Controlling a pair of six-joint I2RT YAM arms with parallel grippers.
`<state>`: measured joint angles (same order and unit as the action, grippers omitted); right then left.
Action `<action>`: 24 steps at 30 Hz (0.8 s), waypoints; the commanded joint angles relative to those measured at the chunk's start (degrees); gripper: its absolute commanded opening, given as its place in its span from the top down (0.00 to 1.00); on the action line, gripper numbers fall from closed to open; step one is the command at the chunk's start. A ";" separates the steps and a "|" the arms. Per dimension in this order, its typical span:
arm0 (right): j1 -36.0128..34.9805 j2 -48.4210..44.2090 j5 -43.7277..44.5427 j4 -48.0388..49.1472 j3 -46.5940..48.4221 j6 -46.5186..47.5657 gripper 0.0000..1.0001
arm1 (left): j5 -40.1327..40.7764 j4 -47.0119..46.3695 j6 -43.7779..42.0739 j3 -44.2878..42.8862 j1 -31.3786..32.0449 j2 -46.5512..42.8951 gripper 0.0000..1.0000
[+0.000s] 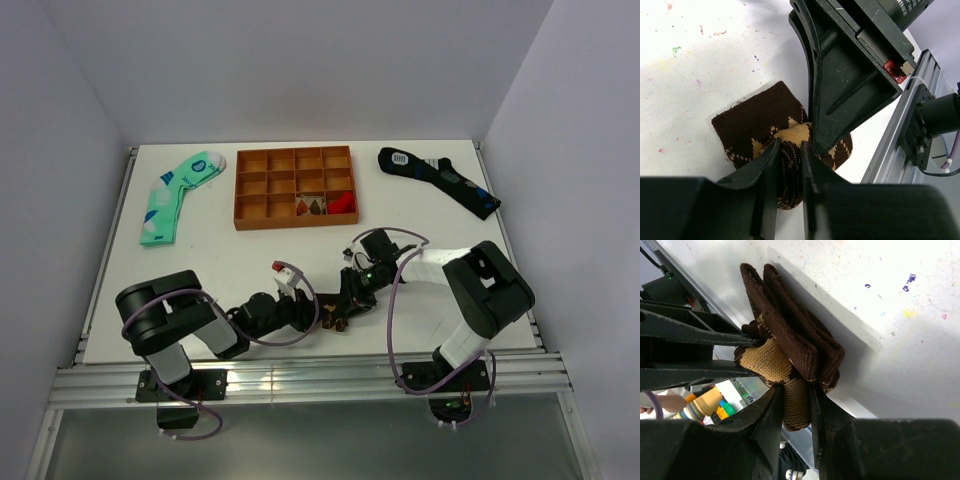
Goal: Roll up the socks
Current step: Roll the sock at the center of the board.
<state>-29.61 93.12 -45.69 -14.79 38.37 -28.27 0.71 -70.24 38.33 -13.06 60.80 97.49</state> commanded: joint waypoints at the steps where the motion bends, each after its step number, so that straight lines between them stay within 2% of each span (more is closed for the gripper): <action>1: 0.07 0.92 9.04 0.98 -1.19 1.73 0.69 | -2.47 7.49 1.92 0.75 1.34 3.23 0.81; 5: 0.07 0.40 8.87 1.60 -1.54 1.47 0.68 | -3.61 7.04 3.59 0.93 1.34 4.63 0.99; 6: 0.07 0.22 8.60 1.95 -1.63 1.29 0.68 | -4.13 6.96 4.47 1.19 1.34 4.64 1.00; 9: 0.07 -1.44 9.13 2.57 -2.07 0.68 0.68 | -4.66 8.79 5.96 1.20 1.34 3.85 1.00; 16: -0.01 -7.94 14.13 4.41 -4.44 -1.43 0.61 | -4.58 27.75 9.22 -3.37 1.26 1.30 1.00; 20: -0.01 -12.34 16.15 7.05 -6.73 -2.75 0.56 | -5.27 35.94 10.45 -6.01 1.17 1.99 1.00; 24: -0.19 -16.91 18.44 10.03 -9.18 -3.89 0.53 | -6.24 39.73 11.42 -7.16 0.55 3.67 1.00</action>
<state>-29.58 79.24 -34.63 -11.31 30.55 -31.16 -0.34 -52.84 49.08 -21.71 60.55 96.31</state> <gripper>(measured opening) 0.459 0.245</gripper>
